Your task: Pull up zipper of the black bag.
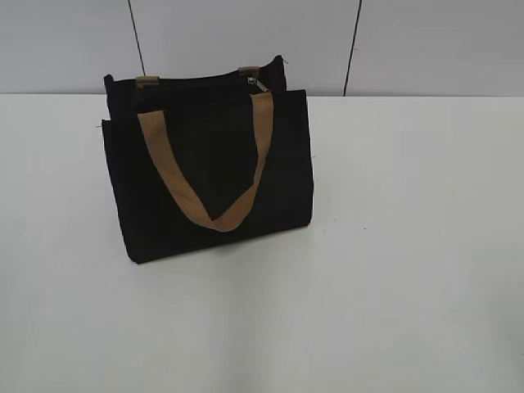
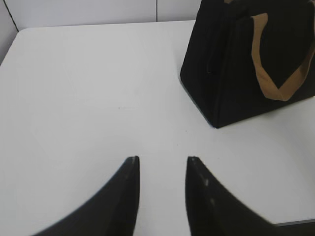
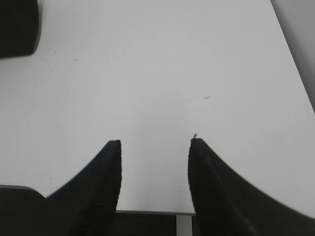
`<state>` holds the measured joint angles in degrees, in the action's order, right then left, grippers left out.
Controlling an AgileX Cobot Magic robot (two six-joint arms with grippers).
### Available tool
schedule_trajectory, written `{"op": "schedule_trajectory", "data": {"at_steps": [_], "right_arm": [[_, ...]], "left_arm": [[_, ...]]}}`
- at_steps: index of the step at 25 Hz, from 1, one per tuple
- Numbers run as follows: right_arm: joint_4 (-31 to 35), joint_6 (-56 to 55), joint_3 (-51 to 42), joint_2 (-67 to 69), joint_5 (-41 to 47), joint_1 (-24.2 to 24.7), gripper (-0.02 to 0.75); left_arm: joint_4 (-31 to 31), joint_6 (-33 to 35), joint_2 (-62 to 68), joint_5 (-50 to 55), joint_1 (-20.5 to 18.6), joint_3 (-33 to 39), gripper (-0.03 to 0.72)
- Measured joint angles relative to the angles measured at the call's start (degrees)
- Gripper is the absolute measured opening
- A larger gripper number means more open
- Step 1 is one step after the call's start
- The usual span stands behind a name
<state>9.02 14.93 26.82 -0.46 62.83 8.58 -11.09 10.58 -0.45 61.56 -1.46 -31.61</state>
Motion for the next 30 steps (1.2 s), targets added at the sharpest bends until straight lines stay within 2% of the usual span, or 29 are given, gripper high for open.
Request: {"op": "schedule_trajectory", "data": {"at_steps": [9,13,18,30], "right_arm": [[-1.0,-0.7,0.0,0.0,0.0,-4.3,0.344],[-4.7,-7.1,0.0,0.0,0.0,-6.7,0.344],[-9.0,-14.0,0.0,0.0,0.0,-7.1,0.344],[-9.5,-14.4,0.0,0.0,0.1,-8.4,0.344]], "left_arm": [[0.0,0.0,0.0,0.0,0.0,0.0,0.239],[0.0,0.1,0.0,0.0,0.0,0.0,0.239],[0.0,0.2,0.0,0.0,0.0,0.1,0.239],[0.0,0.2,0.0,0.0,0.0,0.1,0.239]]}}
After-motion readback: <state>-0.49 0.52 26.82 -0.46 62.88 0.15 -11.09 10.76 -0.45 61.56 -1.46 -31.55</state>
